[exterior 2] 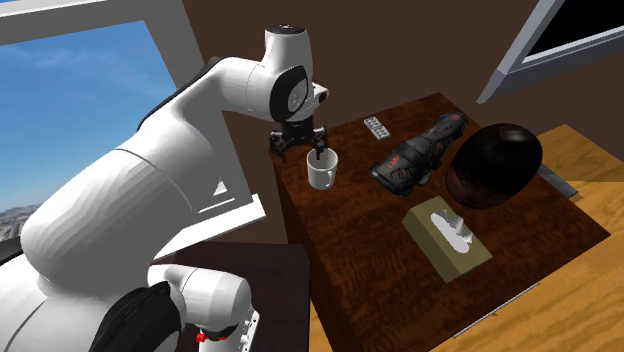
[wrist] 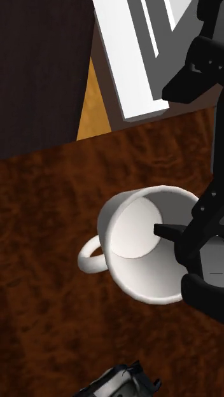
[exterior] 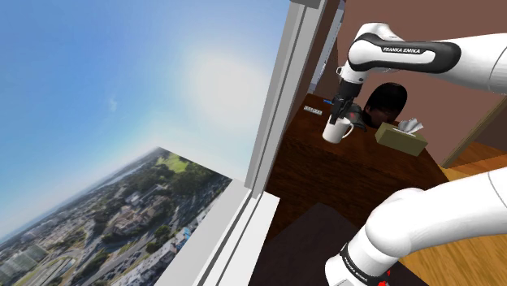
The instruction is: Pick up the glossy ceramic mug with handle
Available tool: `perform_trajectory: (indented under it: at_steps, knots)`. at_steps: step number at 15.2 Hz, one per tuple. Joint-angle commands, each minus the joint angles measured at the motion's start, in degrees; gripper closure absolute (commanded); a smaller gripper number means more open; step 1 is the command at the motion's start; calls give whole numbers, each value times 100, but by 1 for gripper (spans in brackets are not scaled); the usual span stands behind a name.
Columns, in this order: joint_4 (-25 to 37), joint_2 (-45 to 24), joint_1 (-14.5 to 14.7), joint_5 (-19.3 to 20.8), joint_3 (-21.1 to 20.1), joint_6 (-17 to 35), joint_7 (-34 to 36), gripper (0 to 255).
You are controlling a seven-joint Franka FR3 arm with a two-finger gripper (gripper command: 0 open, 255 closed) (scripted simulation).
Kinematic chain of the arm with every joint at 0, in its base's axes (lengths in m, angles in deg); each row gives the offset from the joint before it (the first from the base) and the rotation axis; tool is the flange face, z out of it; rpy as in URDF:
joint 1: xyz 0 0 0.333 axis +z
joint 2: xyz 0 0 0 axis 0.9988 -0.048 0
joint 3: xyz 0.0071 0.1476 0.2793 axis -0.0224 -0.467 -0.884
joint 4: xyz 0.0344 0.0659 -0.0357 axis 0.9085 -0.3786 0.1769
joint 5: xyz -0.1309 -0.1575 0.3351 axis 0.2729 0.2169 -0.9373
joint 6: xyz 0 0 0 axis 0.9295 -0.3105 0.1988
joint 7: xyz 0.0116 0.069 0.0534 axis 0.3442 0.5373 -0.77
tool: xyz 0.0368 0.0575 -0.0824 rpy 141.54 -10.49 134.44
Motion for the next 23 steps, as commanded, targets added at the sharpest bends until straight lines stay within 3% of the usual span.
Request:
perform_trajectory:
  at_steps: [1, 10, 11, 20, 23]
  knots:
    - [176, -187, -39, 86, 135, 73, -179, 0]
    - [-389, -203, -66, 145, 211, 652, -127, 0]
    - [-393, -200, -67, 146, 211, 654, -126, 255]
    - [-388, -203, -66, 144, 211, 653, -127, 255]
    - [-172, -188, -56, 121, 179, 421, -147, 255]
